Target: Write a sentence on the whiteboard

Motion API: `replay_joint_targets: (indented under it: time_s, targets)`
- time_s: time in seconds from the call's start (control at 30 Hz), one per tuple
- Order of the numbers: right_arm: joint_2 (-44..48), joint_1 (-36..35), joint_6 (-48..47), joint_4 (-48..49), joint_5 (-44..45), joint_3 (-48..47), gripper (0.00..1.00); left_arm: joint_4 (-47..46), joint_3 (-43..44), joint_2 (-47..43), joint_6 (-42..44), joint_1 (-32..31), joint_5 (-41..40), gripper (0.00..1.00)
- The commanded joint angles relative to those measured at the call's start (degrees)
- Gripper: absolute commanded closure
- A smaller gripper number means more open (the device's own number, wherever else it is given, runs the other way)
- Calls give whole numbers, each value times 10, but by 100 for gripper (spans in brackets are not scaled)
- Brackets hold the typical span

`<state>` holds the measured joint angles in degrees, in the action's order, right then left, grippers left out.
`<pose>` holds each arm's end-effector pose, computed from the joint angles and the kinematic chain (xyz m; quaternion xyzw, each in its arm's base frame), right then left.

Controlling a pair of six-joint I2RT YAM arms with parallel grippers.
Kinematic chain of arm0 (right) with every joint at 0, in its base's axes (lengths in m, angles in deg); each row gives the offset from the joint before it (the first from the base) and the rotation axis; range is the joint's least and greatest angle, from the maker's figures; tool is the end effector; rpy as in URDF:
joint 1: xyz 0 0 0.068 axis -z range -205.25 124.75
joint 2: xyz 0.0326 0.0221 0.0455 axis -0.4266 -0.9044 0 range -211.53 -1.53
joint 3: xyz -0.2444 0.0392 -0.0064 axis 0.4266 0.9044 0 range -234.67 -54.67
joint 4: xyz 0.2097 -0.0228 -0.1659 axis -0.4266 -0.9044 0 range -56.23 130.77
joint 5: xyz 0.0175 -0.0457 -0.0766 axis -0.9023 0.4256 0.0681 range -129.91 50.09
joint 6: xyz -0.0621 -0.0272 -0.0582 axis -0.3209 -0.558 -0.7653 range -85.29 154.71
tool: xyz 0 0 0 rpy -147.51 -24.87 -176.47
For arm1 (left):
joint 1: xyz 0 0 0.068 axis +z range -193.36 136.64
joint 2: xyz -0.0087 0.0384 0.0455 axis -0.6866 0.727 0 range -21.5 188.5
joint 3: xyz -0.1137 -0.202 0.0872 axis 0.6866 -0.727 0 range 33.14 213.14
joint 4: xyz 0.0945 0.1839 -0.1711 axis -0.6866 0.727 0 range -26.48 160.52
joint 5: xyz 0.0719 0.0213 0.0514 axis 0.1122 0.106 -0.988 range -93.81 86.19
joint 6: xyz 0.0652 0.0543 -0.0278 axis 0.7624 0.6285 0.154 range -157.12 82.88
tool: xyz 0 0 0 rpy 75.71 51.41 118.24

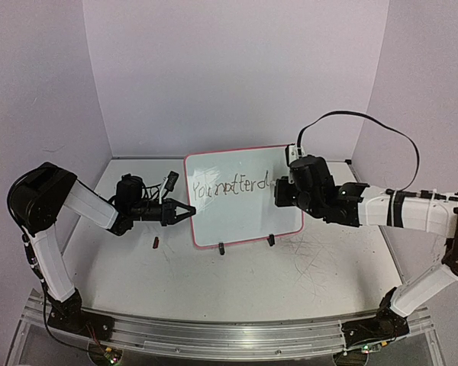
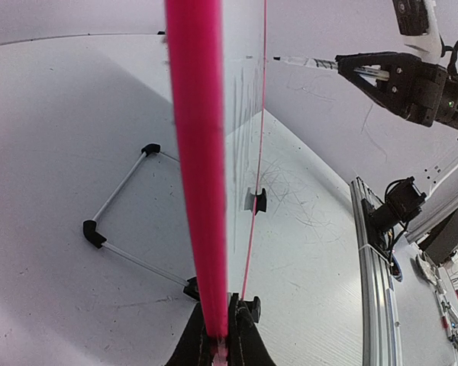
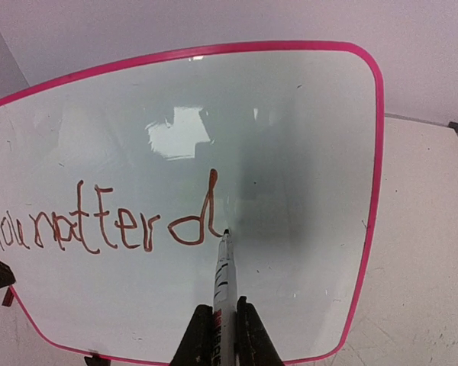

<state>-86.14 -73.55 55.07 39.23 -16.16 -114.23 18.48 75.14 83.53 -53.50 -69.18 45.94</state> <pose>0.2787 0.2647 0.2320 -0.0961 0.8340 0.1455 0.5235 0.3057 -0.2153 0.1067 0.3068 0.7111 -0.5095 0.3750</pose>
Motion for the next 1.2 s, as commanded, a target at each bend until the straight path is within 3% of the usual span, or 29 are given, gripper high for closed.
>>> replay_joint_targets:
  time_s: [0.0,1.17]
  targets:
    - [27,0,-15,32,-9,11,100,29,16,-3,28,-3,-45,100]
    - [35,24,-21,54,-26,38,100,33,14,-9,27,-4,-49,100]
